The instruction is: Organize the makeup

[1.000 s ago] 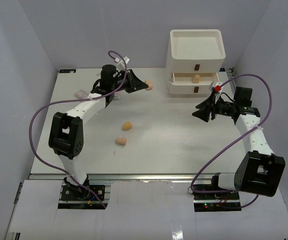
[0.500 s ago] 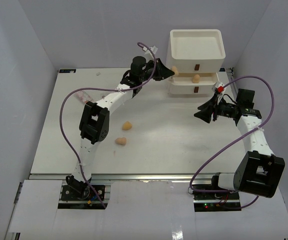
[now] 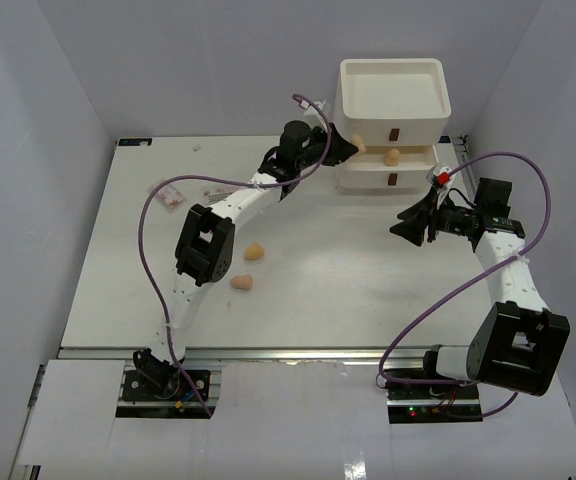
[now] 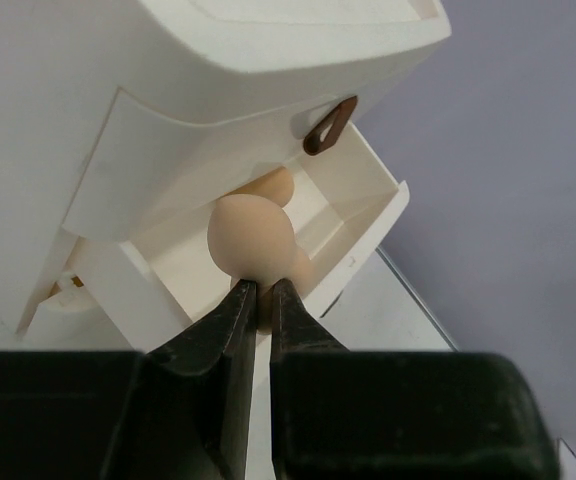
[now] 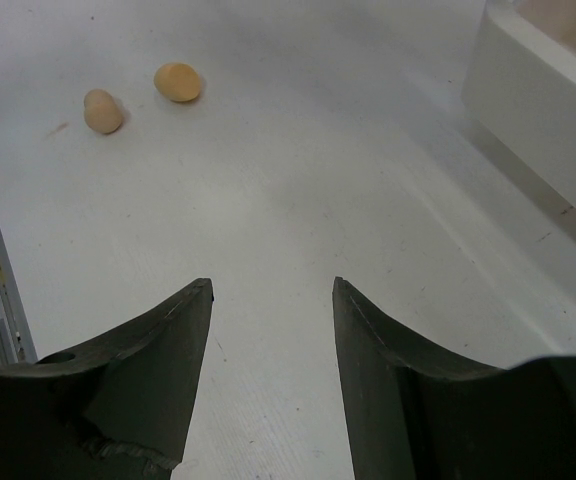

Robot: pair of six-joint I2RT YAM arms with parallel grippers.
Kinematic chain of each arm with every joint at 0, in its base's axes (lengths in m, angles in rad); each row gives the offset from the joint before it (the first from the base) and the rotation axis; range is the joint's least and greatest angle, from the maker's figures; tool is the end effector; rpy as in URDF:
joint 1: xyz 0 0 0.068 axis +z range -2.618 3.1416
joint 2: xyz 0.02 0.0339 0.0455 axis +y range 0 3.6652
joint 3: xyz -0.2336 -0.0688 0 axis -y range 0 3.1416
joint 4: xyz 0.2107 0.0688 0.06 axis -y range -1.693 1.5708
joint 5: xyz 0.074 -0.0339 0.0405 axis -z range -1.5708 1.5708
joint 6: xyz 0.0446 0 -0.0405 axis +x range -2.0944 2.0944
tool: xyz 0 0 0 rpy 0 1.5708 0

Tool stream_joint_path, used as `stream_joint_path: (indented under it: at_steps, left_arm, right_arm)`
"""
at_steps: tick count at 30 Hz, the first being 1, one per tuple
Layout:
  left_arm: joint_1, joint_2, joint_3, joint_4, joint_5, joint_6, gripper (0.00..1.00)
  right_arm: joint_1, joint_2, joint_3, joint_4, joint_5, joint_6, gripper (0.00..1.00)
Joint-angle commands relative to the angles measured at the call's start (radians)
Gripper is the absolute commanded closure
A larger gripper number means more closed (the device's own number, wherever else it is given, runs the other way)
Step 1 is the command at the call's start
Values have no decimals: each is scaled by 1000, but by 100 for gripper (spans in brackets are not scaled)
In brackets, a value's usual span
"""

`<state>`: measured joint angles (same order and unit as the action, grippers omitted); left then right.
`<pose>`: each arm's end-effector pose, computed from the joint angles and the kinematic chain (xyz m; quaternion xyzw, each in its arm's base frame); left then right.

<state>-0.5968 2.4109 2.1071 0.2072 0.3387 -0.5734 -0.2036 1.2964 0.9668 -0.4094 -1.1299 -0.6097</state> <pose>0.4288 -0.3093 0.2524 0.1218 0.7285 -0.4699 0.4834 0.2474 -0.0099 0.2643 -0.3677 0.7131 0.3148 0.5071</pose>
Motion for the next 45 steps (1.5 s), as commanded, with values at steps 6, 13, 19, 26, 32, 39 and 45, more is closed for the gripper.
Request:
stream_joint_path:
  at_steps: [6,13,19,26,32,39,45]
  left_arm:
    - [-27,32,59,17,-106,8,87]
    - [-38,37,70,12,-108,3,49]
    - [-41,26,74,-5,-121,9,37]
    - [-43,-8,73,-17,-104,9,40]
    - [-42,-188,-55,-7,-70,117,41]
    - [23,-551,-381,-37,110,177,36]
    - [230,-945,-850,-55,240,35,24]
  right_arm:
    - [-14,-9,-3,24,-49,4,43]
    - [-15,-3,-5,23,-53,4,43]
    - [-18,-4,-8,22,-57,4,43]
    - [-20,-6,-17,21,-74,-7,43]
    - [-17,-20,-40,21,-134,-37,42]
    - [160,-55,-41,-27,-16,-137,36]
    - [490,-16,40,-91,271,-284,27]
